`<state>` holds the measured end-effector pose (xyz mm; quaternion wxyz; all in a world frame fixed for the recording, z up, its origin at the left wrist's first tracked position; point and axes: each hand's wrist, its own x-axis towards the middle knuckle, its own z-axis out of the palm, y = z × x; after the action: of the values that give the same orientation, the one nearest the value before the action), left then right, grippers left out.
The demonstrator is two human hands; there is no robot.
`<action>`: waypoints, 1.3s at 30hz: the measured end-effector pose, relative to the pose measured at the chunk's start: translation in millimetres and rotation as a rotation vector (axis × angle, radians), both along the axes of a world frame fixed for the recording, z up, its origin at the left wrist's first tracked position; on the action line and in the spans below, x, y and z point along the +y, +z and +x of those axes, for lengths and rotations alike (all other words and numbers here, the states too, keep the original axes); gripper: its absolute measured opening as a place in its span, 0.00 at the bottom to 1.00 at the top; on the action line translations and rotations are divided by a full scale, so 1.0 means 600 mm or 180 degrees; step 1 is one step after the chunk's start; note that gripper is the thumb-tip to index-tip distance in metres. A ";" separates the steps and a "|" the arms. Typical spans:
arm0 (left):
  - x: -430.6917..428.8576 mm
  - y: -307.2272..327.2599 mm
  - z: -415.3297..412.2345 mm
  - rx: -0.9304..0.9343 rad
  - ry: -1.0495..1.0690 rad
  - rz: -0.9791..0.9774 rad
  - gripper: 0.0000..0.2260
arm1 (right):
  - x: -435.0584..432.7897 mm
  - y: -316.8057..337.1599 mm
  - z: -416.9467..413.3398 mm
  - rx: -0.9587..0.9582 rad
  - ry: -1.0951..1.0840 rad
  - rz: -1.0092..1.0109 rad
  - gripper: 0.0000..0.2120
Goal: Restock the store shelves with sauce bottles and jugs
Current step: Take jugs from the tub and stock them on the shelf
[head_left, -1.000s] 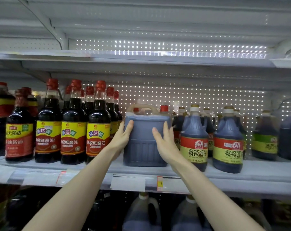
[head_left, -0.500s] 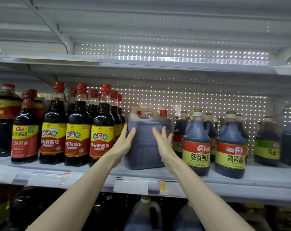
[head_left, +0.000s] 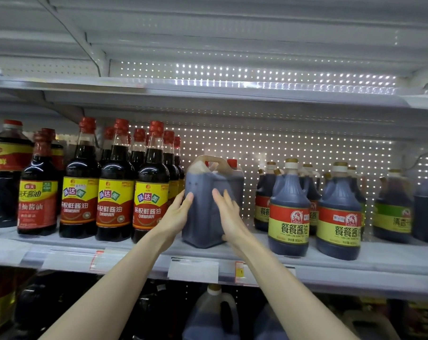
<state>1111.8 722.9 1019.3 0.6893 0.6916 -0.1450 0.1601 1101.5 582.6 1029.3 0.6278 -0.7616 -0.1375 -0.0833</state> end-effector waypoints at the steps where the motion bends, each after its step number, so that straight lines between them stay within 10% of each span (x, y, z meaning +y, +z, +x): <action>1: -0.001 -0.002 -0.001 0.0014 0.0024 0.0012 0.23 | 0.000 0.000 0.002 0.0006 0.0023 0.0024 0.37; 7: -0.009 -0.011 -0.013 0.0029 0.0111 0.0160 0.27 | -0.007 -0.002 0.019 -0.0045 0.0276 0.0278 0.53; 14: -0.049 -0.019 -0.053 -0.0009 0.0038 0.0294 0.26 | -0.031 0.002 0.030 -0.0179 0.0112 0.0526 0.41; 26: -0.022 -0.016 -0.066 0.0113 0.0036 0.0157 0.16 | 0.004 0.007 0.028 -0.0839 -0.0945 0.0247 0.56; 39: -0.011 0.010 0.005 -0.0060 0.0627 0.0130 0.15 | -0.053 0.001 0.066 -0.0744 -0.0519 0.0663 0.39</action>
<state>1114.9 716.4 1025.3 0.6545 0.7149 -0.0860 0.2306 1141.1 551.0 1029.7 0.6742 -0.6862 -0.1379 -0.2358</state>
